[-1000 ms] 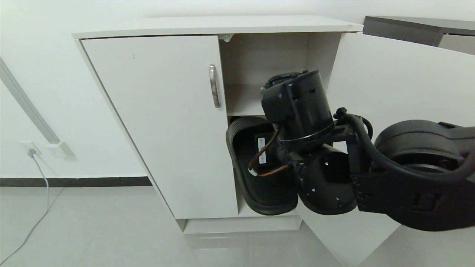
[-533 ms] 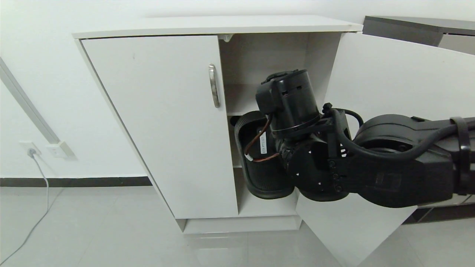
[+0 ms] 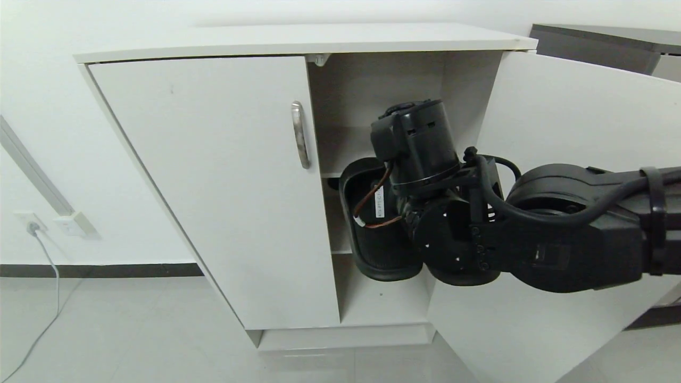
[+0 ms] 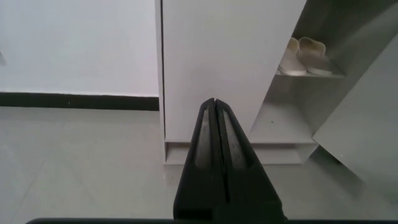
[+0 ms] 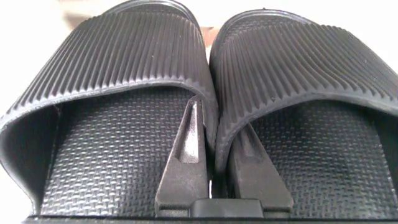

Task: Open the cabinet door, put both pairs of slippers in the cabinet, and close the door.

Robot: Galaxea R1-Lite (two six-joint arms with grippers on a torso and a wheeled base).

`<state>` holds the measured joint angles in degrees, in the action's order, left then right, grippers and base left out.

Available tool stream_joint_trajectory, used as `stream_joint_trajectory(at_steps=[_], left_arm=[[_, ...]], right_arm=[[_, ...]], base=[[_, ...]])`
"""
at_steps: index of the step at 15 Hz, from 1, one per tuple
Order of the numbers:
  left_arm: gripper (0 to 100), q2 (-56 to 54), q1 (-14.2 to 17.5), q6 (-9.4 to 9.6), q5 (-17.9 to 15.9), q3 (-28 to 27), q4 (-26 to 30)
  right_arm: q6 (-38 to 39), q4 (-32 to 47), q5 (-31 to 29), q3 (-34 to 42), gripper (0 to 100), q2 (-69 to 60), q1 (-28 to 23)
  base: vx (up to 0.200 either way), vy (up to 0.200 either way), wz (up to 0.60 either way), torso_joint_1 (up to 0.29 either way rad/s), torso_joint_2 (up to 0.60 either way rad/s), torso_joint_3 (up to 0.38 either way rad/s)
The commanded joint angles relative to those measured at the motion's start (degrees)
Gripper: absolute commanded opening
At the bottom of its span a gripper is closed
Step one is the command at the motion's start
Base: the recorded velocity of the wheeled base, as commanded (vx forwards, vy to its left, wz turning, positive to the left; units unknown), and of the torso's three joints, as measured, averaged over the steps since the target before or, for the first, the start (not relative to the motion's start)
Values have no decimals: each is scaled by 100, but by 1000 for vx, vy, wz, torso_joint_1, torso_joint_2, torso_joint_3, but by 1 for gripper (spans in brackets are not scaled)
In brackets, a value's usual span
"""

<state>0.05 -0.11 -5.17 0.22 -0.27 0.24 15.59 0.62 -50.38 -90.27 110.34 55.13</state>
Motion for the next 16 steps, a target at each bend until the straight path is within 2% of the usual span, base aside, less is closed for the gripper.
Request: stream_joint_trajectory(at_steps=[1, 6, 9, 13, 16], left_arm=[[0, 4, 2, -2, 4, 0, 2], [0, 4, 2, -2, 4, 0, 2], [0, 4, -7, -2, 4, 0, 2], [0, 4, 2, -28, 4, 0, 2], [0, 4, 2, -28, 4, 0, 2]], right_arm=[[-4, -1, 2, 1, 0, -21, 7], [23, -194, 11, 10, 0, 102, -125], [32, -581, 319, 133, 0, 164, -266], [-4, -800, 371, 62, 0, 462, -503], [-241, -765, 609, -386, 0, 708, -723]], base=[[200, 0, 0, 7, -7, 2], [200, 0, 0, -1, 3, 4], [0, 0, 0, 0, 0, 0], [0, 0, 0, 0, 0, 0], [0, 0, 0, 0, 0, 0]])
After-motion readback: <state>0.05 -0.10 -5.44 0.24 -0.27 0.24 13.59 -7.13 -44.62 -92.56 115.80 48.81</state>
